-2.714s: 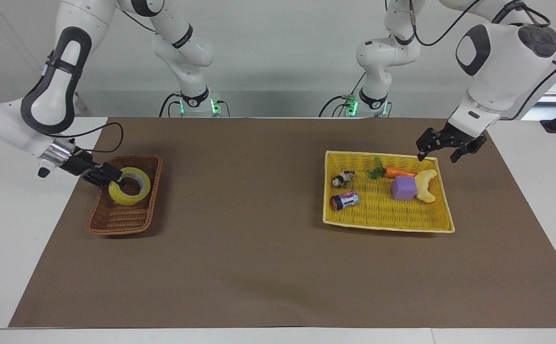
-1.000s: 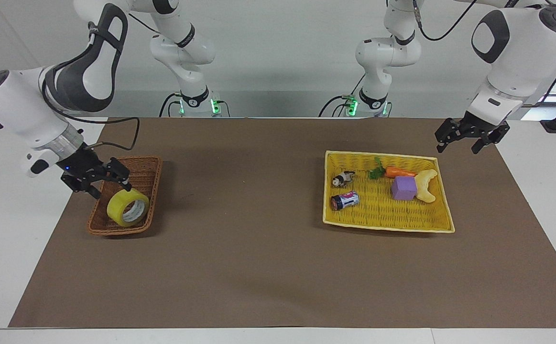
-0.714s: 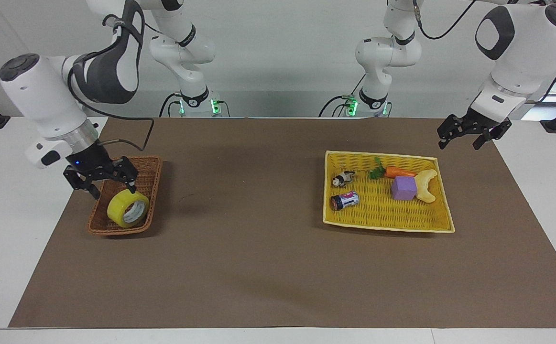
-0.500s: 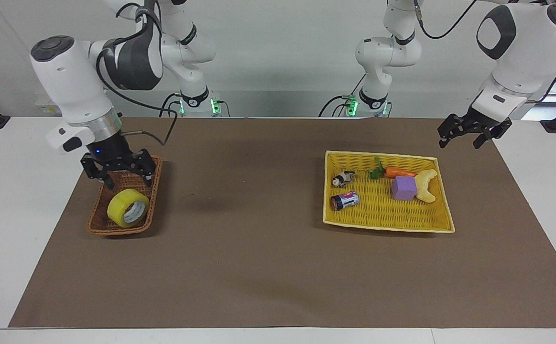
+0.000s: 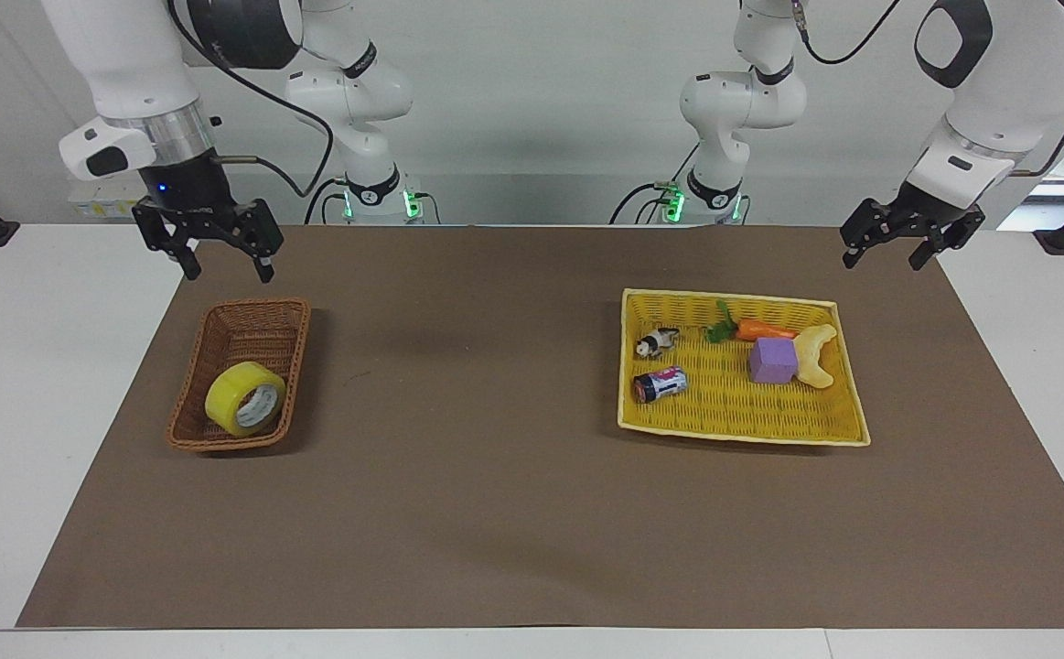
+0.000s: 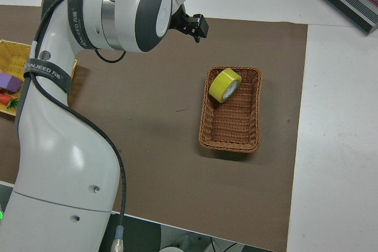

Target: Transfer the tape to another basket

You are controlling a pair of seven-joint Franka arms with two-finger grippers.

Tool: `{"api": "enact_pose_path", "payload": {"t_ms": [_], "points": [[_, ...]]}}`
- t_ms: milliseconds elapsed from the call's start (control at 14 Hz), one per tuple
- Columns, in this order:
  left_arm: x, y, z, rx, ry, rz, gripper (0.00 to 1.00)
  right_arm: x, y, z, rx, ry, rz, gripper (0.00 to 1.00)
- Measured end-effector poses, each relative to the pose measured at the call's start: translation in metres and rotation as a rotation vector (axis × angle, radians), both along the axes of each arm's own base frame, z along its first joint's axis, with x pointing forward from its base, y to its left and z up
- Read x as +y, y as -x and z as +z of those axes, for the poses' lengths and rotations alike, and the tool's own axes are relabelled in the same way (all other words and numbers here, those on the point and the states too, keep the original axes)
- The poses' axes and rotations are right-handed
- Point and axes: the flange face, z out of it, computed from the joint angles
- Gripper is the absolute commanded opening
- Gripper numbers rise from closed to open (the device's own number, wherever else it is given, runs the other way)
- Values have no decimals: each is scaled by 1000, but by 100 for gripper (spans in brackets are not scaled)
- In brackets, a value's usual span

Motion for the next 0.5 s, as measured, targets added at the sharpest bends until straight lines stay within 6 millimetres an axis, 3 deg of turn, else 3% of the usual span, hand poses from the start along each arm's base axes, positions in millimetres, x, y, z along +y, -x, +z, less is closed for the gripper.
{"api": "enact_pose_path", "payload": {"t_ms": [214, 500], "points": [[1, 0, 0, 0, 0, 2, 100, 3, 16, -2, 72, -8, -9, 100], [1, 0, 0, 1, 0, 2, 100, 6, 17, -12, 99, -8, -5, 100]]}}
